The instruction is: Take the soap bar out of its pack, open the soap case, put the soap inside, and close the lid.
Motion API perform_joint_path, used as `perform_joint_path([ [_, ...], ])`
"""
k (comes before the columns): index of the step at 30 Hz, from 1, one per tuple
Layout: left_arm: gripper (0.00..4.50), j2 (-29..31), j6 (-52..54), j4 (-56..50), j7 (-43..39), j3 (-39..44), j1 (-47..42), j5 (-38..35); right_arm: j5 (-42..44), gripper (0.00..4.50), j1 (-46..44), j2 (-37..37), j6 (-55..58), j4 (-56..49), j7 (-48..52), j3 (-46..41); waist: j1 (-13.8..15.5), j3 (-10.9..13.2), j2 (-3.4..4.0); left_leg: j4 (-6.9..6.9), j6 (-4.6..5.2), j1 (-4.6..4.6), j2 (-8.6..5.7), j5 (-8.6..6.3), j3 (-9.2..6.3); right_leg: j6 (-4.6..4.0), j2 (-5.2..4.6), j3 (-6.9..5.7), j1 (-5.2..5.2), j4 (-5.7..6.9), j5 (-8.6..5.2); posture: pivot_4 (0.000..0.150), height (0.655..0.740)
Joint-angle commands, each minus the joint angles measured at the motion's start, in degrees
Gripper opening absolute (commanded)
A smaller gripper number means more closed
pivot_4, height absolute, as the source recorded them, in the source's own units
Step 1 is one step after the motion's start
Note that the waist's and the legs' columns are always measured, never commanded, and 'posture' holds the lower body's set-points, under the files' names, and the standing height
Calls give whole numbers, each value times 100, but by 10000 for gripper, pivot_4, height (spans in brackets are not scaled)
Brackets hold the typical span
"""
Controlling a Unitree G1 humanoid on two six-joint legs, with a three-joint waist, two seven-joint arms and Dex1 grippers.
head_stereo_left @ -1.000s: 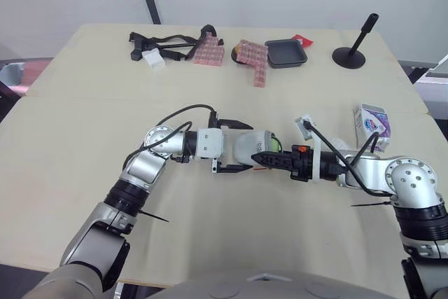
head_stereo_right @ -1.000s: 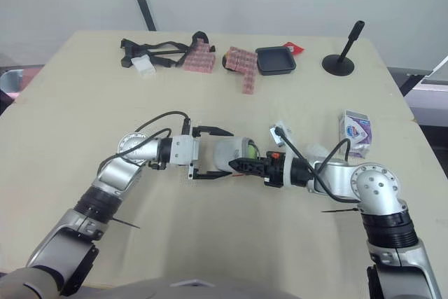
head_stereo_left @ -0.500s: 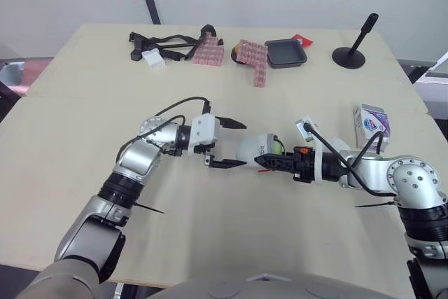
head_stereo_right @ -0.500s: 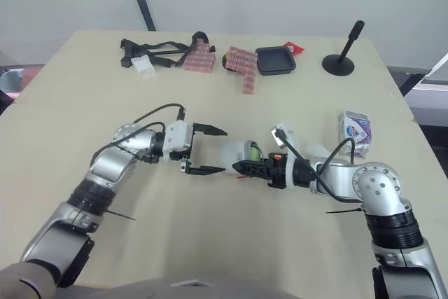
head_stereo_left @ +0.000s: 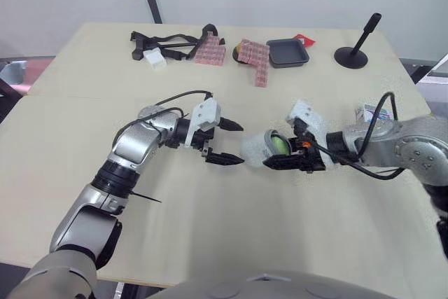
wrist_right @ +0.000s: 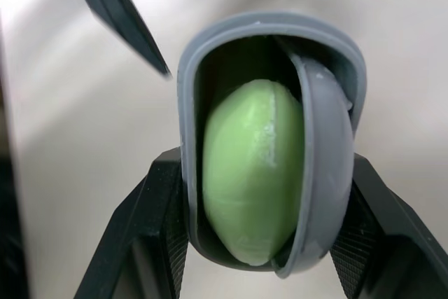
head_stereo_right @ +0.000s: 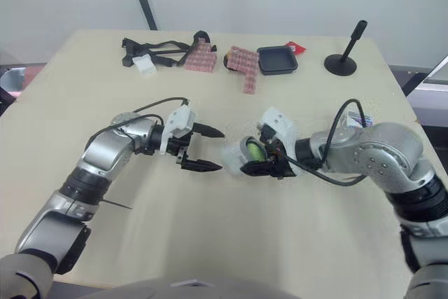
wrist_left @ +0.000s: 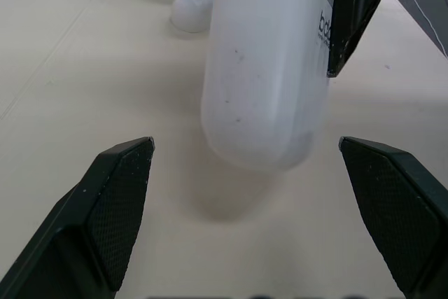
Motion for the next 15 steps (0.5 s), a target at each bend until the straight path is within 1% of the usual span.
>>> perform_joint_path([
  [1,45000,-45,-66,-240,86,19,-139,54,-675,20815,-551,-304,-57,-293,693,552,-4,1,0,0,-1,0,1,-1,0,0,1,0,0,-1,0,1500,7400],
  [5,45000,-185,51,-428,252,-65,-137,96,-1669,20814,-1419,-760,-56,-524,1539,1786,3,3,-1,0,-2,0,1,-1,-2,0,3,1,2,10,0,1500,7400],
  [8,45000,-388,267,-597,496,-163,-86,81,-2172,20814,-1880,-374,-30,-259,1582,2198,-35,4,-2,1,-4,-1,3,-3,-5,0,5,1,6,13,1,1500,7400],
  [15,45000,-567,212,-649,755,-428,9,323,-2884,20814,-2258,-50,-134,5,2043,2741,-14,5,-2,2,-4,-1,2,-3,-4,0,7,6,6,19,1,1500,7400],
])
